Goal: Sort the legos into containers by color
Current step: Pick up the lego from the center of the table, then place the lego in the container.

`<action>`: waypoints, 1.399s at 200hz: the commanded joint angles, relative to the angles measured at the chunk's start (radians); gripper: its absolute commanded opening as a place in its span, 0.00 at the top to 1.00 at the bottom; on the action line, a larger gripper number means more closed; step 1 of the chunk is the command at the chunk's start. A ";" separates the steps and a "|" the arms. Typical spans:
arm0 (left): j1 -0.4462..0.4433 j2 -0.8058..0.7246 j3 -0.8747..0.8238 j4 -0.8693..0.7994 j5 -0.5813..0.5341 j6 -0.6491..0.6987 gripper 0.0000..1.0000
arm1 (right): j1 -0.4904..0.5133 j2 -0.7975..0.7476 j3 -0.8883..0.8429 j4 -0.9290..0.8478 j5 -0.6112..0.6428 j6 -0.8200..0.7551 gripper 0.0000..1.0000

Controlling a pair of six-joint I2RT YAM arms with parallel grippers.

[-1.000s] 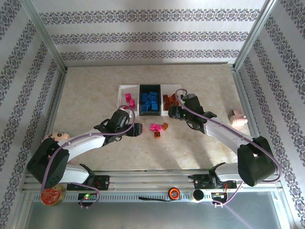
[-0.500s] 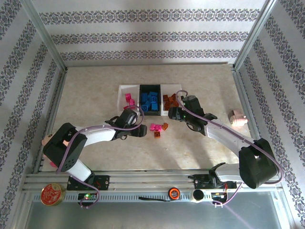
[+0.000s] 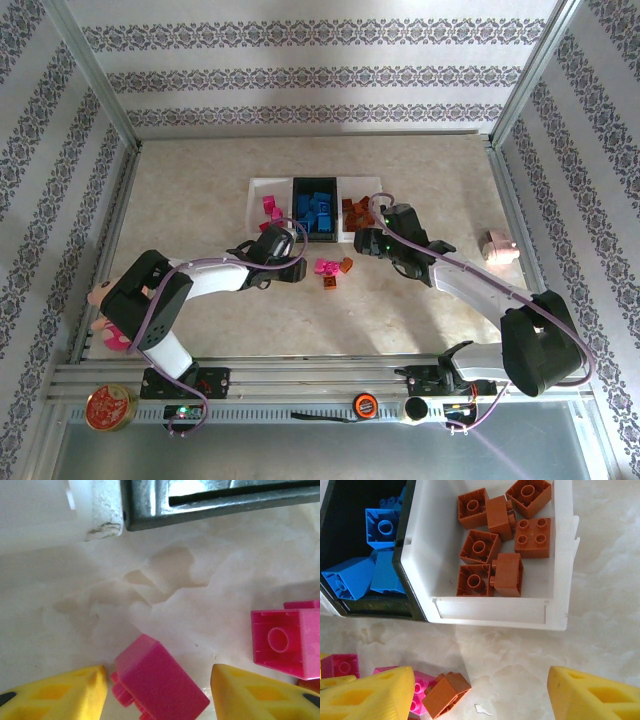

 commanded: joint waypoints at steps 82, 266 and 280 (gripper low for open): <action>-0.011 -0.118 -0.056 0.035 -0.016 0.007 0.69 | 0.011 -0.055 -0.045 0.020 0.029 0.012 0.29; 0.280 -0.050 0.272 -0.086 -0.049 0.034 0.46 | 0.040 -0.179 -0.131 -0.009 0.035 0.034 0.28; 0.279 -0.064 0.276 -0.091 -0.048 0.034 0.36 | 0.047 -0.190 -0.132 -0.013 0.036 0.037 0.28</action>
